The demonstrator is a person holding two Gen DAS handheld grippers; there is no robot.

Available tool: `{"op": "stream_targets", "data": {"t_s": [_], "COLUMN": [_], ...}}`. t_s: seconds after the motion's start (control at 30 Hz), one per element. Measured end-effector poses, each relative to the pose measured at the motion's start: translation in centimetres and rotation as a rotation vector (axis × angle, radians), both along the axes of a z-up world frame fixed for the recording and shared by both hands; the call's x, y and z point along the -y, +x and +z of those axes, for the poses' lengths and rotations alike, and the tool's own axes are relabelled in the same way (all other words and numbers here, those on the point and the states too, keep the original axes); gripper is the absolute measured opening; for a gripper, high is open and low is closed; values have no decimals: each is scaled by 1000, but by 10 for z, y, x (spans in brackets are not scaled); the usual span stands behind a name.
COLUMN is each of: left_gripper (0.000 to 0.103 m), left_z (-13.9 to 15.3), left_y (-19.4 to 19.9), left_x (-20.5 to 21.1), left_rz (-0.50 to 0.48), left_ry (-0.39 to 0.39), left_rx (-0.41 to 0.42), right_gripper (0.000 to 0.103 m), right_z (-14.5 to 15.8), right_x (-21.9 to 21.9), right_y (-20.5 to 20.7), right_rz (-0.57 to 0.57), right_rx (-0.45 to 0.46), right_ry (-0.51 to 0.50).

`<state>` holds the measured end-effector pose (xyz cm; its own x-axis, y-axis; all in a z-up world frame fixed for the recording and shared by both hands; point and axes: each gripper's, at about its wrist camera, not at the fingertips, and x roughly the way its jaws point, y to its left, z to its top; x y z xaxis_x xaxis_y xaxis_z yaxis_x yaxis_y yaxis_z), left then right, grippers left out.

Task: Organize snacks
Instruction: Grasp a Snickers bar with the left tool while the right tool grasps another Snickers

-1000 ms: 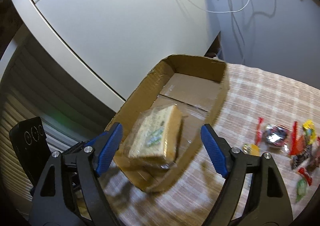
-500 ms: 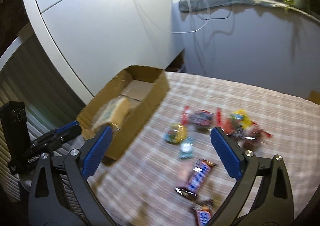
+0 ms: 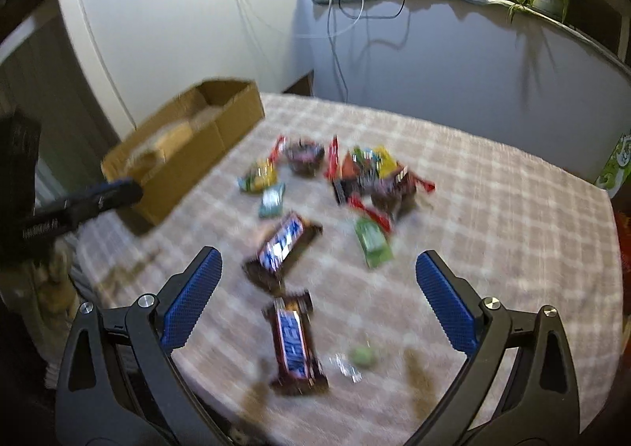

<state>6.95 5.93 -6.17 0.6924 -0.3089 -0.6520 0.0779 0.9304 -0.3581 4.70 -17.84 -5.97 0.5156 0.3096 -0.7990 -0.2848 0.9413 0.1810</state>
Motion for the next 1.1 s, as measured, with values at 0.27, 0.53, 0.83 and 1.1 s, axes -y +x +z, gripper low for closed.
{"op": "stream_targets", "data": {"t_s": [0.27,0.53,0.83,1.1], "left_gripper": [40,29,28,28], "left_z": [-16,-24,-40,-49], "left_y": [20,46,68,76], "left_x": [47,88,107,117], "left_rz": [-116,-222,-272,-293], "left_ry": [32,114,210,282], "left_rx": [-47,-75,-140,-174], "right_gripper": [95,72,60,47], "right_z": [-30,-48,-59,-67], "right_x": [-12,-14,-17,-24], "right_y": [-26,-24,-23,-22], "right_rz": [94,121,139,159], "right_rx": [-53,-96,-106,-111], "right_ry": [-44,-19,-18,-42]}}
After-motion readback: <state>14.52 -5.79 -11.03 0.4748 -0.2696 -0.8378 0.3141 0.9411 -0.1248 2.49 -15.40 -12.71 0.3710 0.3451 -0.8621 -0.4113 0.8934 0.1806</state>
